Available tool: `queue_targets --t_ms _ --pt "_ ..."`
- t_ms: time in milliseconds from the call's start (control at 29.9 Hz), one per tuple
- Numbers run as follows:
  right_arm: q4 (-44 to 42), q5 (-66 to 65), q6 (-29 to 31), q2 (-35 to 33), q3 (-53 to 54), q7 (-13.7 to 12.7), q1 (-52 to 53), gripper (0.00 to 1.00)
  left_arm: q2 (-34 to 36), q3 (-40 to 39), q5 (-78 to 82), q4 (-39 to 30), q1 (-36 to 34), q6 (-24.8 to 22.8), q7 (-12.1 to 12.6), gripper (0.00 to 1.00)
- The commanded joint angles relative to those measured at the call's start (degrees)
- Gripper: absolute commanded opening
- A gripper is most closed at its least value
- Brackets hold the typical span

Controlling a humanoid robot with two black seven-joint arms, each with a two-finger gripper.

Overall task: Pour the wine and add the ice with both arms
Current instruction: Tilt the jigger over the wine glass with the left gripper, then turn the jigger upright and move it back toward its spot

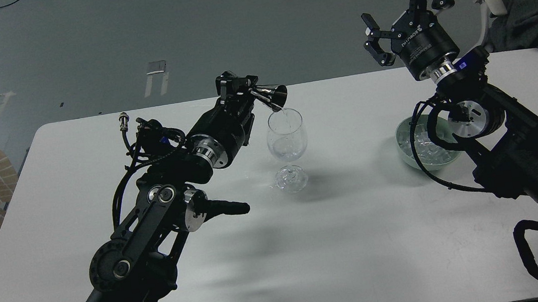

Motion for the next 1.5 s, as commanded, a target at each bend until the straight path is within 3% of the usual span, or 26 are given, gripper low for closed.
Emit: queue_targets --t_ms 0,301,702,869,1003,1170,1304,1471 --pt "0.0 0.0 0.0 0.04 0.0 -0.01 0.0 1.0 0.35 0.04 2.81 -0.77 0.08 0.0 -0.22 0.0" --pt "0.0 0.0 0.0 0.04 0.0 -0.01 -0.17 1.0 2.9 4.17 9.14 -1.92 -0.35 0.0 -0.31 0.0" --pt "0.0 0.0 0.0 0.39 0.0 -0.01 -0.53 1.0 3.6 3.2 12.49 -2.09 -0.36 -0.09 -0.75 0.0" --pt "0.09 0.0 0.0 0.39 0.0 -0.01 -0.53 1.0 3.16 -3.81 -6.96 -5.07 -0.36 0.09 2.5 0.0" --pt "0.09 0.0 0.0 0.39 0.0 -0.01 -0.53 1.0 3.6 -8.74 -15.89 -5.52 0.17 0.18 3.56 0.0" --pt "0.18 0.0 0.0 0.39 0.0 -0.09 -0.53 1.0 3.08 -16.56 -25.28 -5.52 2.28 0.97 8.39 0.0" --pt "0.27 0.0 -0.09 0.3 0.0 -0.09 -0.53 1.0 3.77 -21.22 -31.53 -5.17 6.05 9.2 8.53 0.0" --pt "0.27 0.0 -0.09 0.3 0.0 -0.09 -0.53 1.0 3.43 -25.18 -32.68 -5.08 11.5 14.41 8.53 0.0"
